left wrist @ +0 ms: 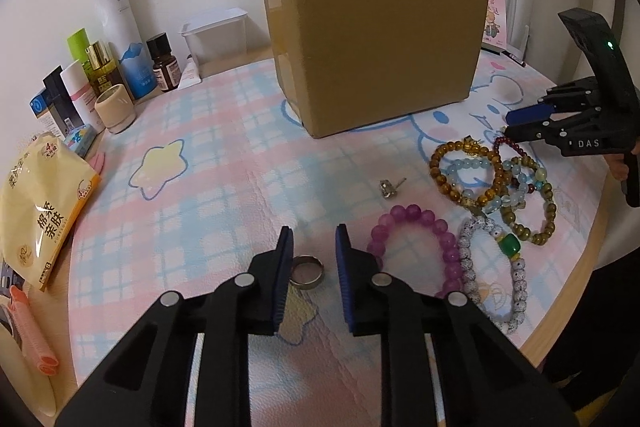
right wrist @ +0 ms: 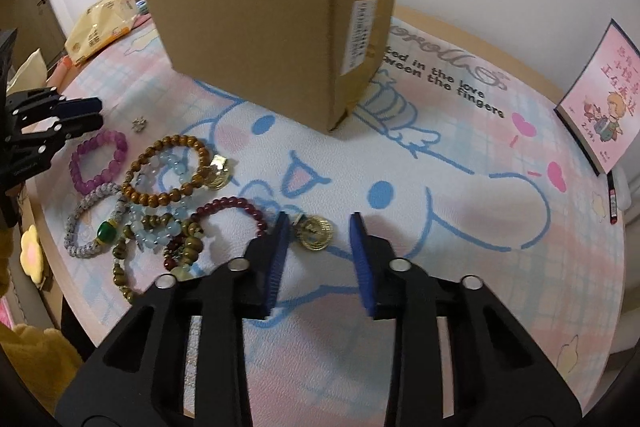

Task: Organize jewelry
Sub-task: 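Close the left tool on the silver ring while the right tool grasps the gold pendant, then carry the ring in the left tool and the pendant in the right tool into the cardboard box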

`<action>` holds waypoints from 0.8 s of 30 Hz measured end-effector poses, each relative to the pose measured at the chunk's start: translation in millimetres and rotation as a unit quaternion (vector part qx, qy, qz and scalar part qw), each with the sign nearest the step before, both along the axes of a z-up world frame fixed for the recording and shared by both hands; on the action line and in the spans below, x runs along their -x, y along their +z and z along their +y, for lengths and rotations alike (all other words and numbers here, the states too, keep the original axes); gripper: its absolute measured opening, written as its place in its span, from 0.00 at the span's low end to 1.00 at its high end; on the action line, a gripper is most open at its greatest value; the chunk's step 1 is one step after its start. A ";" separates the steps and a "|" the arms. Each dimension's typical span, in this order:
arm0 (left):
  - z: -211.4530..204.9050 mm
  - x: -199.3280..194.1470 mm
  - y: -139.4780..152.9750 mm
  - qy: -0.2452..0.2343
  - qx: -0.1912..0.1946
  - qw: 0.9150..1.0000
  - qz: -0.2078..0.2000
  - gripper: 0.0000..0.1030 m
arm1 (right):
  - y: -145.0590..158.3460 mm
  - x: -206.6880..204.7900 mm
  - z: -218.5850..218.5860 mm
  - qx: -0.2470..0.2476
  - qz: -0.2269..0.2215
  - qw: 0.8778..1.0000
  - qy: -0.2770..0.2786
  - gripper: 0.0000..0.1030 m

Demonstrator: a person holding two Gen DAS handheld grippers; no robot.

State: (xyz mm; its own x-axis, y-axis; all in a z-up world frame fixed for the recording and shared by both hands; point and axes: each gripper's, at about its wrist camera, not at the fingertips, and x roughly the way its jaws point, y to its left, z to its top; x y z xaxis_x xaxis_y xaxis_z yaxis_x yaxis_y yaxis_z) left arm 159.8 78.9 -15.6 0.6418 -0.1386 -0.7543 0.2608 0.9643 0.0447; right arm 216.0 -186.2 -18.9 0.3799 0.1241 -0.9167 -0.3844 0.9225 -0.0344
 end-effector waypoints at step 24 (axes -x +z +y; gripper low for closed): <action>19.6 7.4 7.3 0.016 0.030 0.999 0.005 0.03 | 24.5 12.3 -1.4 -0.004 -0.027 1.000 0.000 0.15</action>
